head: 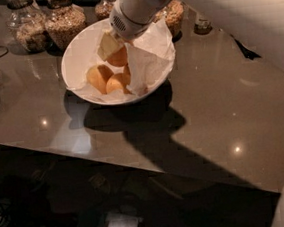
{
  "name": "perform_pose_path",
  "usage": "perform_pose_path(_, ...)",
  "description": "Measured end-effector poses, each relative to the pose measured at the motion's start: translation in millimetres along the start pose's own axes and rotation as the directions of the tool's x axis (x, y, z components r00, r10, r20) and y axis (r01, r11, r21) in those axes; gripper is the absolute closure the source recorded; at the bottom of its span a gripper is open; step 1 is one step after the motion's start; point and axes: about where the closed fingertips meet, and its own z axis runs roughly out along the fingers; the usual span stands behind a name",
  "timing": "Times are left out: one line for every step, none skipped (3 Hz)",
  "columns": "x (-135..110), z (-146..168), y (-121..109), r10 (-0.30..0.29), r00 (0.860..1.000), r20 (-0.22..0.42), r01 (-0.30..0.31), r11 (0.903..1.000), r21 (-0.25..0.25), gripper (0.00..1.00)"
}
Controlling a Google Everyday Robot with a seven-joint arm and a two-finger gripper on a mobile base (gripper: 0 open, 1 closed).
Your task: Pick orange from white bowl
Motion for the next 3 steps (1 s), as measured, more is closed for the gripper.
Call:
perform_pose_path(0.7, -8.5, 3.5, -0.08, 0.997, 0.0, 0.08, 0.9925, -0.093, 0.4)
perform_pose_path(1.4, -14.8, 6.5, -0.151, 0.989, 0.009, 0.15, 0.9742, -0.169, 0.17)
perform_pose_path(1.5, -15.7, 12.2, -0.231, 0.973, 0.02, 0.228, 0.9399, -0.254, 0.0)
